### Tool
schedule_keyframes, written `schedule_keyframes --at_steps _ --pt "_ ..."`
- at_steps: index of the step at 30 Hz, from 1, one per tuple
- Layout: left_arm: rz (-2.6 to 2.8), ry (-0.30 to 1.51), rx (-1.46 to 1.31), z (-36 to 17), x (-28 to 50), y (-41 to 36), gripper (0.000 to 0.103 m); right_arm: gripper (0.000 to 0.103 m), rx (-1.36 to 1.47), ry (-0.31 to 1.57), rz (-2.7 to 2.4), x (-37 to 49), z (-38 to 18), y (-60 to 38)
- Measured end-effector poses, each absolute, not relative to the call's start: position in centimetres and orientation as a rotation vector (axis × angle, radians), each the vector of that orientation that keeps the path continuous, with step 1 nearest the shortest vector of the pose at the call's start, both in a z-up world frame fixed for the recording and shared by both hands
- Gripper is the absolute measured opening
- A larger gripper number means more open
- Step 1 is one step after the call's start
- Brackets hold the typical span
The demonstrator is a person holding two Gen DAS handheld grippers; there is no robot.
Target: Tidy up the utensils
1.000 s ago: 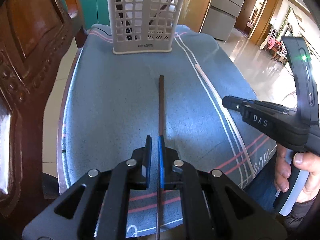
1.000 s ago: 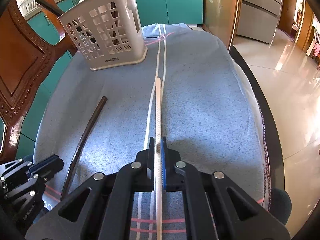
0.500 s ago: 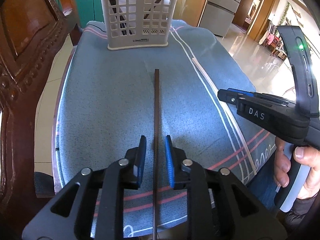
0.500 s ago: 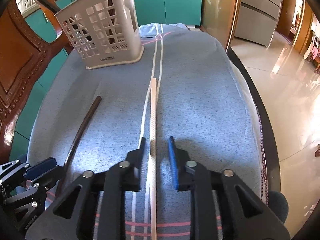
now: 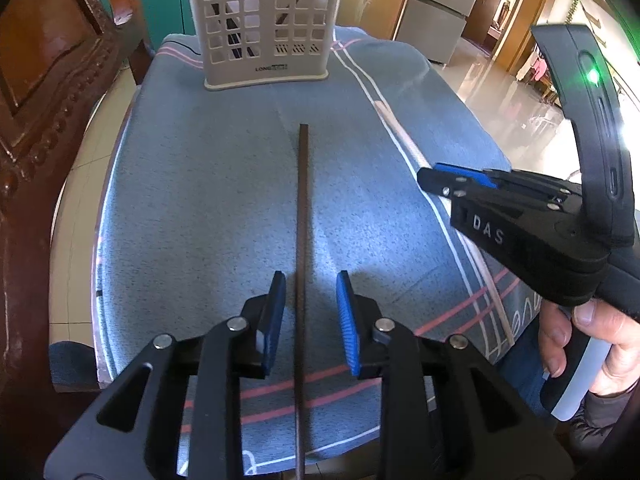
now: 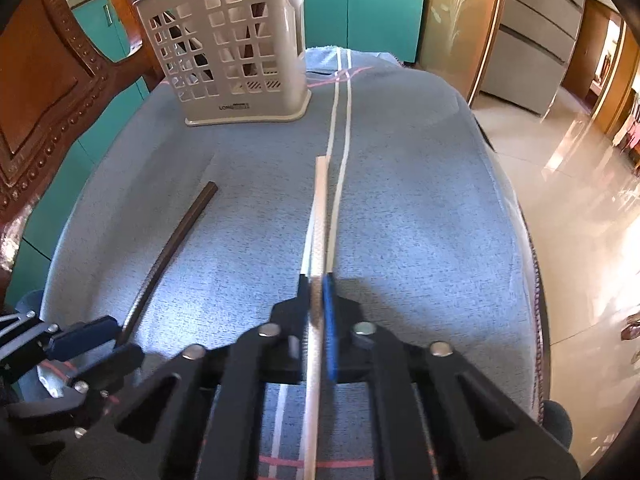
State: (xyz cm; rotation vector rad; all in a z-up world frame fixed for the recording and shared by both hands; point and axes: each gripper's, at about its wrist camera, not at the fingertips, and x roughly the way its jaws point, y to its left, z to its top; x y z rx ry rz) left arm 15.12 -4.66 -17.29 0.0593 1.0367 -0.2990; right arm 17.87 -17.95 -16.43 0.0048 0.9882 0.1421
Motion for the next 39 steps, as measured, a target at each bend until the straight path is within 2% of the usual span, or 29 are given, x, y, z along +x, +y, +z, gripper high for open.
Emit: schedule_keyframes --at_steps 27,30,32,39 --pt "-0.263 1.039 0.069 -17.5 16.1 -4.4 0.038 0.007 0.045 1.011 0.168 17.6 -16.4 -18.6" --pt "-0.264 1.039 0.068 -17.5 16.1 -4.5 0.038 0.010 0.046 1.011 0.171 17.6 -16.4 -18.6" --pt "-0.264 1.040 0.067 -17.4 16.2 -4.4 0.039 0.016 0.049 1.010 0.180 17.5 -16.4 -18.5" --pt "-0.260 1.049 0.008 -17.0 18.3 -3.5 0.040 0.019 0.027 1.014 0.171 17.4 -16.3 -18.1"
